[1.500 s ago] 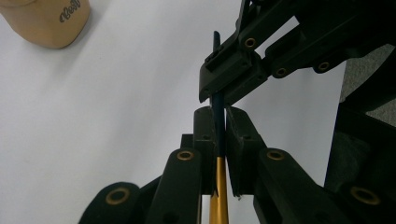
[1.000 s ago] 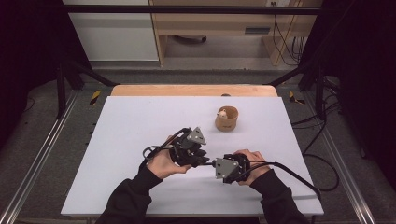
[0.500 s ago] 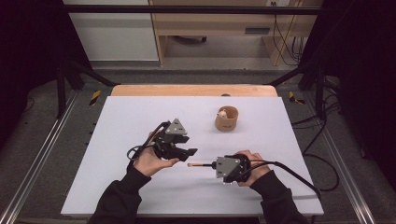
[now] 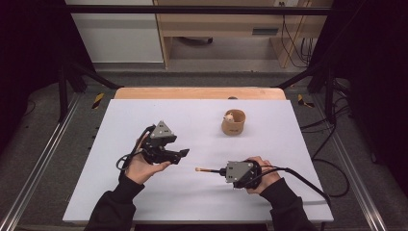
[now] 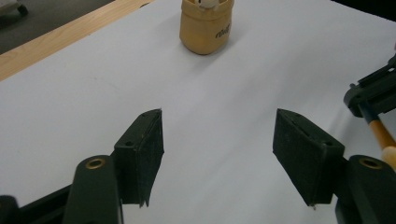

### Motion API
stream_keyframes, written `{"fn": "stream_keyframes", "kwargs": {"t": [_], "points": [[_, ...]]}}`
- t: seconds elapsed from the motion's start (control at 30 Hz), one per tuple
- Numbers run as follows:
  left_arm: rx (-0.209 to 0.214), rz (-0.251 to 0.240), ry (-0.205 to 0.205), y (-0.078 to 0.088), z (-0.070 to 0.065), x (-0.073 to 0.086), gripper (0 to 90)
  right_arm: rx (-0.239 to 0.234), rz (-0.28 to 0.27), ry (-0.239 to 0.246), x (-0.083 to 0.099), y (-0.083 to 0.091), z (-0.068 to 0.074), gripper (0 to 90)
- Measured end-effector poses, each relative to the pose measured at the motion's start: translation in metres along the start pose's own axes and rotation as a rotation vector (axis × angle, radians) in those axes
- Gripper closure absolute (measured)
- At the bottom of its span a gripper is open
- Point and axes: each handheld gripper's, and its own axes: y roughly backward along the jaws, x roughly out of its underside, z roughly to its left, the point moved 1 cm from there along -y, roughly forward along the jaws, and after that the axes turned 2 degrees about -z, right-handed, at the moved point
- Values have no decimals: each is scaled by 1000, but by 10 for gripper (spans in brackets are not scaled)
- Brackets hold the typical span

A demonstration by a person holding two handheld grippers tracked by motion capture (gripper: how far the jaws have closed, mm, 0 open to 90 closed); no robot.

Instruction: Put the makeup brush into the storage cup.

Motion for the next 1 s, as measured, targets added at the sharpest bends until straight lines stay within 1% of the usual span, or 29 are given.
{"fn": "stream_keyframes", "kwargs": {"t": [0.07,0.1,0.13,0.23,0.27,0.33,0.47,0.5,0.57,0.67,0.7,0.77,0.83,0.93,1.0], "points": [[-11,-8,4,2,2,5,312,4,-3,-9,2,1,0,841],[-13,-13,16,3,3,7,307,-1,-4,-22,3,3,0,841],[-17,-17,20,5,4,10,303,10,-12,-24,4,3,0,840],[-34,-30,39,9,7,18,301,1,-27,-61,7,7,0,841],[-35,-34,47,11,8,21,301,11,-37,-71,8,7,0,841],[-38,-41,57,13,11,25,299,13,-45,-86,10,8,-1,841],[-48,-49,71,16,14,34,296,15,-66,-124,13,10,-1,841],[-53,-50,72,17,15,36,294,25,-76,-131,14,10,-1,841],[-61,-46,81,17,16,40,290,27,-86,-155,15,11,-2,840],[-69,-53,86,17,18,46,281,34,-100,-189,17,12,-2,841],[-69,-54,91,18,19,48,279,39,-106,-193,17,12,-3,841],[-74,-49,95,18,21,51,276,44,-124,-215,18,12,-4,840],[-77,-50,106,18,23,53,276,49,-126,-235,19,12,-4,840],[-90,-52,110,18,24,55,275,51,-132,-262,21,12,-4,840],[-90,-52,114,19,24,57,274,57,-130,-278,23,11,-5,840]]}}
